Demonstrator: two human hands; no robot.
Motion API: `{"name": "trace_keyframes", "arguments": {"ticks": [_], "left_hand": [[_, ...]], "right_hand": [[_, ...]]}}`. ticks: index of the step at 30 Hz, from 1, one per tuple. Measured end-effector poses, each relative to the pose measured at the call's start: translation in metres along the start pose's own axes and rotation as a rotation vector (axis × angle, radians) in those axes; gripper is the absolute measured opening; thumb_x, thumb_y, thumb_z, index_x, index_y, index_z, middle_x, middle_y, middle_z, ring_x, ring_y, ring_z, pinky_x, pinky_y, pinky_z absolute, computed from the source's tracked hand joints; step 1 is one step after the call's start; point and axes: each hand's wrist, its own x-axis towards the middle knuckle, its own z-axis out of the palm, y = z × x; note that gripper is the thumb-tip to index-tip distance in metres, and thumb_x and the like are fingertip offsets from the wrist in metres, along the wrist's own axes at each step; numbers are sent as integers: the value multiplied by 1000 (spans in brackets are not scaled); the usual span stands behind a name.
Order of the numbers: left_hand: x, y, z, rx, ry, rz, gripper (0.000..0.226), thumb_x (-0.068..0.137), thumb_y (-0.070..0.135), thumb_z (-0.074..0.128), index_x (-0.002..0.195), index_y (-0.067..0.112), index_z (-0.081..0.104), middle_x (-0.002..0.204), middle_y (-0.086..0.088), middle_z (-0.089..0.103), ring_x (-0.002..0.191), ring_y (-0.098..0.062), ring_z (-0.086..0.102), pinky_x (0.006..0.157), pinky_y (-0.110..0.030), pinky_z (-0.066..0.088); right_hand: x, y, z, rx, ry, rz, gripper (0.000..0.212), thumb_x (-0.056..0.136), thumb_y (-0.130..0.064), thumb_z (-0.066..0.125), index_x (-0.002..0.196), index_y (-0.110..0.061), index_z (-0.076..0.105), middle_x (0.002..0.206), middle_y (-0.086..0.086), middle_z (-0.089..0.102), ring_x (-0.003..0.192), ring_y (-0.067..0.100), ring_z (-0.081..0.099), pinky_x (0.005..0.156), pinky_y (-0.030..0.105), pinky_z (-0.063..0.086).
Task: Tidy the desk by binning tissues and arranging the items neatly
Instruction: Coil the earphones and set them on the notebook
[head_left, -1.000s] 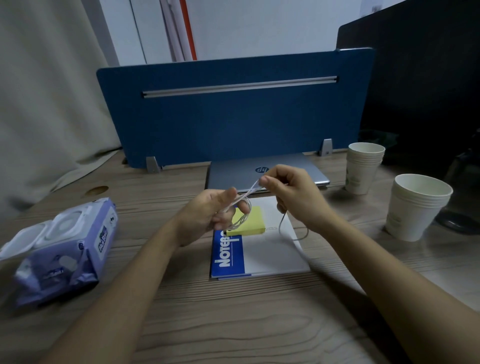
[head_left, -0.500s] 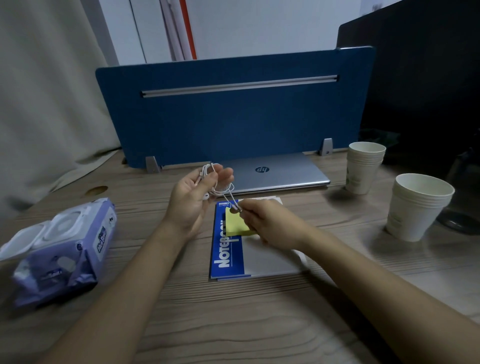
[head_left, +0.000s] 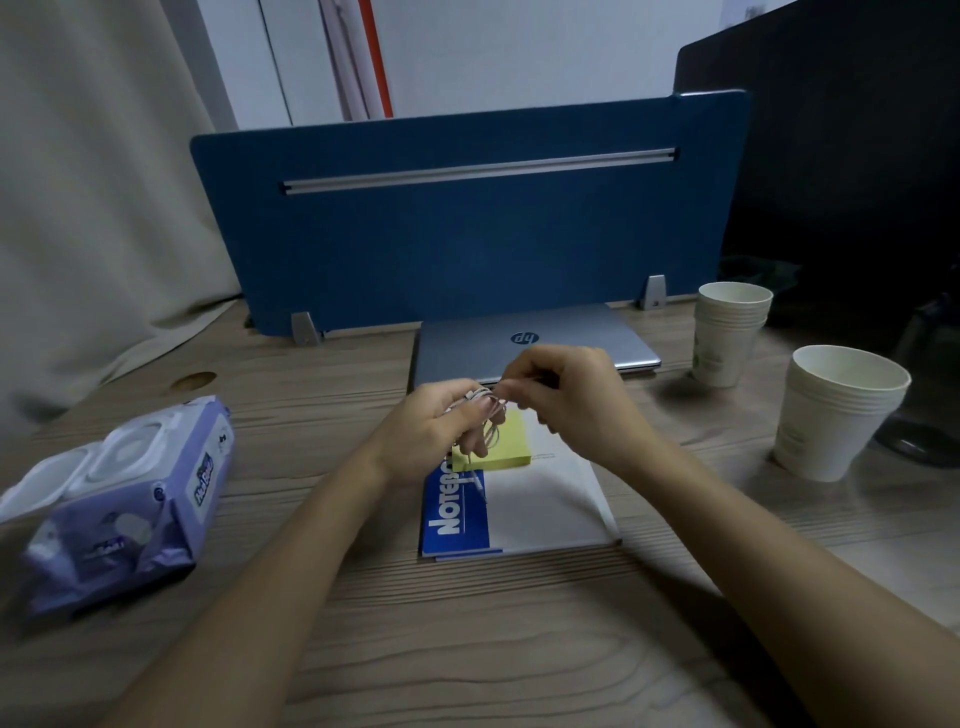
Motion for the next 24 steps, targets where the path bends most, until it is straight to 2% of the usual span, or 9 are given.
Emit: {"name": "trace_keyframes", "arguments": {"ticks": [2,5,7,9,13,17,19,24], "left_hand": [[-1,2,1,-200,-46,-9,28,101,22,46,82,17,66,60,-5,46,61,-18,54,67,-31,50],[-1,5,-1,-431,-85,-20,25,96,26,50,82,16,68,62,-3,44,60,-12,52,63,-23,49],[-1,5,-4,-545,-89,-15,22,95,26,52,85,12,66,62,1,47,60,-10,51,63,-23,49],[1,3,-5,-621,-79,-15,20,94,26,53,86,11,64,66,1,52,62,-10,51,65,-26,51],[4,0,-3,-676,25,-38,17,96,23,53,92,11,63,75,0,63,67,-8,60,64,-25,54],[9,-2,4,-631,166,-62,18,100,16,45,103,2,56,85,-7,68,74,-12,67,65,-23,55],[10,-3,9,-650,192,-64,16,101,14,44,102,2,55,86,-8,66,76,-13,67,66,-24,56],[15,-9,18,-653,257,-46,13,101,14,47,101,3,54,83,-4,70,79,-16,68,70,-30,58]], "right_hand": [[1,1,-2,139,7,45,7,86,-12,70,80,-15,71,62,-5,63,48,3,53,48,14,40],[3,2,-5,317,2,101,7,90,-4,65,88,-4,71,67,15,61,51,9,51,51,23,44],[4,5,-4,429,1,135,11,91,-1,62,93,5,70,65,11,58,52,8,50,52,21,44],[3,7,-3,499,-30,172,13,92,-2,60,95,8,69,63,2,59,54,7,52,53,20,45],[0,9,5,521,-125,219,15,93,-2,58,90,-7,72,63,-5,65,57,6,58,56,19,50],[-2,9,15,416,-128,221,15,94,-6,59,91,-2,73,68,3,63,61,8,54,57,20,47],[-3,9,19,388,-106,228,15,93,-6,60,88,-5,74,67,3,62,60,7,52,56,19,45],[-1,10,22,495,14,312,6,90,0,63,84,-1,64,66,14,63,57,17,57,56,27,52]]}}
